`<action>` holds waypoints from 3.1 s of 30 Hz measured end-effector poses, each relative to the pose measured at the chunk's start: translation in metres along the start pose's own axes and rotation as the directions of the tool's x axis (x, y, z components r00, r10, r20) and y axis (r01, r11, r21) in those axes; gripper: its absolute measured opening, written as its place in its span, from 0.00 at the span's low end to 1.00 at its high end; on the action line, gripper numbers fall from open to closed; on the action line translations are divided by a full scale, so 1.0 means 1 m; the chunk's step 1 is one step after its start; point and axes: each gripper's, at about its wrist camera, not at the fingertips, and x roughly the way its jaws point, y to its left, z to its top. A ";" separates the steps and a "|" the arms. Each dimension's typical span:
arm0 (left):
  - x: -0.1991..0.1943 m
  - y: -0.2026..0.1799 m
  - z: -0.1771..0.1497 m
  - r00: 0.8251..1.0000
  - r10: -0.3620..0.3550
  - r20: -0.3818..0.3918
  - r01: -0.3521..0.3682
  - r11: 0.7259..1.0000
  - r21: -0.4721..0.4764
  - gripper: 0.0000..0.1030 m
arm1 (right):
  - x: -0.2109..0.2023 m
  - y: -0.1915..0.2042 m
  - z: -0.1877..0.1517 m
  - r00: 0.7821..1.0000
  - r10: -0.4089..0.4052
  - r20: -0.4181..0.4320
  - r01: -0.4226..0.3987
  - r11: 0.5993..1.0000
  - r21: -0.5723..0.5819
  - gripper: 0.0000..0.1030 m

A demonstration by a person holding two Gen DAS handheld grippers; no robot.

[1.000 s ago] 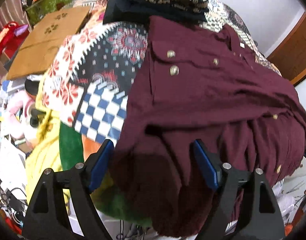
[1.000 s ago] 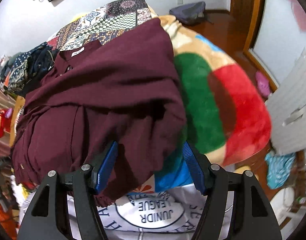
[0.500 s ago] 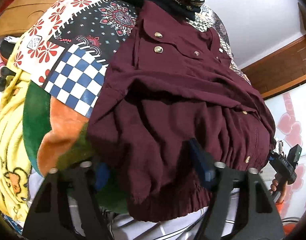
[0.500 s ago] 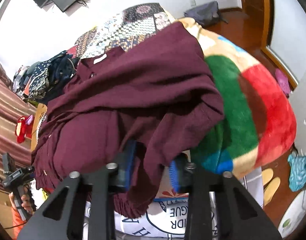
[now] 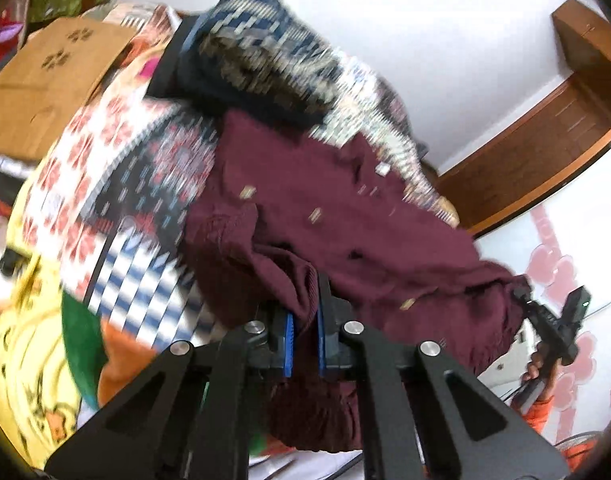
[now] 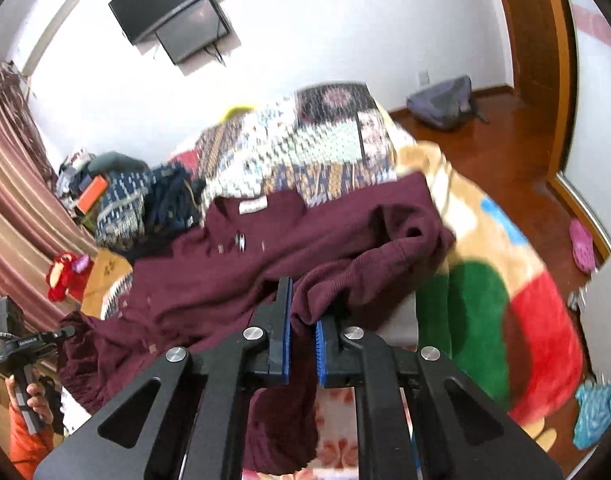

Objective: Fold large clothes

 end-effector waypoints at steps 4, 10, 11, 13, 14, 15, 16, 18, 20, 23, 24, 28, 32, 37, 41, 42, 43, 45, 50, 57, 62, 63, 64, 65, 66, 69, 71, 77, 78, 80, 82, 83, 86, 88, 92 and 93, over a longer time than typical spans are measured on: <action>0.007 -0.017 0.039 0.998 0.006 0.065 -0.009 0.999 0.044 0.07 | 0.016 -0.002 0.020 0.999 -0.005 0.037 0.005 1.000 -0.013 0.08; 0.061 -0.005 0.087 0.991 0.103 0.081 -0.104 0.995 0.001 0.07 | 0.069 -0.014 0.040 0.998 -0.068 0.011 0.068 0.998 0.019 0.08; 0.071 0.001 0.091 0.989 0.127 0.073 -0.126 0.992 -0.015 0.07 | 0.075 -0.017 0.042 0.997 -0.078 0.003 0.078 0.997 0.027 0.08; 0.095 0.017 0.099 0.983 0.175 0.053 -0.173 0.984 -0.043 0.07 | 0.092 -0.028 0.046 0.995 -0.096 -0.026 0.097 0.994 0.053 0.08; 0.104 0.025 0.101 0.981 0.191 0.044 -0.188 0.981 -0.055 0.07 | 0.100 -0.032 0.047 0.994 -0.104 -0.041 0.106 0.992 0.062 0.08; 0.116 0.034 0.103 0.978 0.208 0.026 -0.205 0.976 -0.073 0.07 | 0.110 -0.037 0.048 0.991 -0.115 -0.063 0.119 0.991 0.068 0.08; 0.128 0.042 0.105 0.976 0.218 0.007 -0.217 0.972 -0.087 0.07 | 0.116 -0.041 0.049 0.989 -0.124 -0.079 0.130 0.989 0.071 0.08; 0.147 0.054 0.108 0.973 0.229 -0.025 -0.231 0.967 -0.107 0.07 | 0.129 -0.045 0.049 0.984 -0.142 -0.104 0.150 0.986 0.074 0.08; 0.162 0.061 0.108 0.972 0.229 -0.049 -0.233 0.965 -0.118 0.07 | 0.134 -0.048 0.051 0.981 -0.156 -0.114 0.165 0.984 0.071 0.08; 0.172 0.061 0.112 0.969 0.240 -0.063 -0.245 0.963 -0.110 0.07 | 0.135 -0.051 0.056 0.981 -0.154 -0.122 0.163 0.984 0.074 0.08; 0.171 0.058 0.114 0.969 0.240 -0.062 -0.245 0.964 -0.106 0.07 | 0.134 -0.052 0.058 0.981 -0.149 -0.121 0.159 0.984 0.076 0.08; 0.144 0.034 0.130 0.979 0.204 0.018 -0.203 0.977 -0.069 0.07 | 0.123 -0.049 0.075 0.986 -0.140 -0.090 0.146 0.987 0.070 0.08; 0.130 0.014 0.148 0.975 0.197 0.101 -0.194 0.980 -0.039 0.07 | 0.128 -0.048 0.087 0.981 -0.179 -0.073 0.182 0.982 0.042 0.08; 0.168 0.018 0.149 0.952 0.300 0.061 -0.298 0.954 -0.036 0.07 | 0.158 -0.063 0.084 0.969 -0.198 -0.145 0.210 0.975 0.074 0.08; 0.198 0.037 0.140 0.943 0.331 -0.024 -0.332 0.940 -0.083 0.07 | 0.164 -0.057 0.083 0.956 -0.235 -0.175 0.241 0.971 0.014 0.08; 0.201 0.039 0.139 0.942 0.333 -0.036 -0.335 0.938 -0.085 0.07 | 0.162 -0.055 0.084 0.955 -0.240 -0.172 0.243 0.970 -0.006 0.09; 0.203 0.039 0.138 0.940 0.337 -0.052 -0.340 0.937 -0.078 0.08 | 0.158 -0.050 0.084 0.954 -0.248 -0.168 0.245 0.969 -0.039 0.11; 0.202 0.034 0.137 0.935 0.350 -0.063 -0.353 0.935 -0.044 0.09 | 0.151 -0.043 0.085 0.952 -0.256 -0.168 0.245 0.966 -0.084 0.14; 0.174 0.010 0.133 0.947 0.319 -0.026 -0.319 0.948 0.023 0.16 | 0.134 -0.025 0.084 0.949 -0.274 -0.154 0.247 0.954 -0.171 0.20; 0.129 -0.041 0.124 0.954 0.287 0.081 -0.297 0.943 0.149 0.38 | 0.105 -0.001 0.083 0.953 -0.294 -0.073 0.274 0.939 -0.207 0.50; 0.092 -0.070 0.119 0.949 0.262 0.177 -0.298 0.927 0.227 0.48 | 0.075 0.015 0.089 0.963 -0.267 0.032 0.268 0.943 -0.195 0.68; 0.089 -0.076 0.122 0.947 0.258 0.192 -0.299 0.924 0.237 0.52 | 0.073 0.019 0.089 0.966 -0.255 0.031 0.256 0.946 -0.198 0.69; 0.084 -0.080 0.120 0.946 0.248 0.207 -0.296 0.923 0.246 0.58 | 0.072 0.024 0.088 0.970 -0.241 0.025 0.241 0.950 -0.201 0.69; 0.080 -0.083 0.120 0.948 0.237 0.214 -0.287 0.925 0.250 0.61 | 0.073 0.028 0.087 0.974 -0.224 0.013 0.222 0.953 -0.205 0.69; 0.079 -0.084 0.118 0.952 0.222 0.213 -0.273 0.928 0.253 0.65 | 0.074 0.030 0.084 0.977 -0.213 0.003 0.209 0.955 -0.209 0.70; 0.095 -0.082 0.109 0.964 0.217 0.153 -0.252 0.932 0.261 0.66 | 0.086 0.043 0.070 0.984 -0.169 -0.057 0.152 0.960 -0.235 0.70; 0.113 -0.076 0.099 0.971 0.223 0.083 -0.238 0.936 0.261 0.66 | 0.099 0.051 0.055 0.982 -0.152 -0.115 0.117 0.958 -0.264 0.70; 0.173 -0.057 0.058 0.960 0.252 -0.121 -0.213 0.940 0.267 0.66 | 0.144 0.064 0.006 0.942 -0.202 -0.269 0.095 0.926 -0.364 0.70; 0.180 -0.053 0.052 0.956 0.261 -0.134 -0.220 0.939 0.264 0.66 | 0.146 0.066 0.001 0.938 -0.218 -0.270 0.106 0.920 -0.377 0.71; 0.187 -0.051 0.044 0.951 0.279 -0.130 -0.236 0.932 0.275 0.66 | 0.148 0.069 -0.010 0.938 -0.249 -0.243 0.128 0.897 -0.422 0.73; 0.186 -0.052 0.040 0.952 0.288 -0.105 -0.247 0.924 0.290 0.67 | 0.145 0.074 -0.012 0.936 -0.270 -0.224 0.144 0.878 -0.457 0.74; 0.185 -0.054 0.039 0.952 0.290 -0.098 -0.251 0.922 0.296 0.67 | 0.143 0.074 -0.012 0.934 -0.277 -0.224 0.148 0.874 -0.463 0.74; 0.175 -0.054 0.041 0.954 0.287 -0.088 -0.253 0.926 0.280 0.66 | 0.139 0.078 -0.006 0.932 -0.277 -0.232 0.147 0.877 -0.458 0.74; 0.162 -0.049 0.043 0.958 0.278 -0.064 -0.256 0.936 0.243 0.66 | 0.136 0.081 -0.003 0.939 -0.247 -0.239 0.121 0.889 -0.442 0.74; 0.133 -0.033 0.044 0.952 0.306 0.003 -0.302 0.937 0.175 0.67 | 0.130 0.095 0.000 0.954 -0.201 -0.224 0.091 0.902 -0.422 0.74; 0.127 -0.028 0.044 0.947 0.320 0.016 -0.318 0.935 0.155 0.68 | 0.128 0.099 0.000 0.957 -0.191 -0.218 0.085 0.903 -0.420 0.74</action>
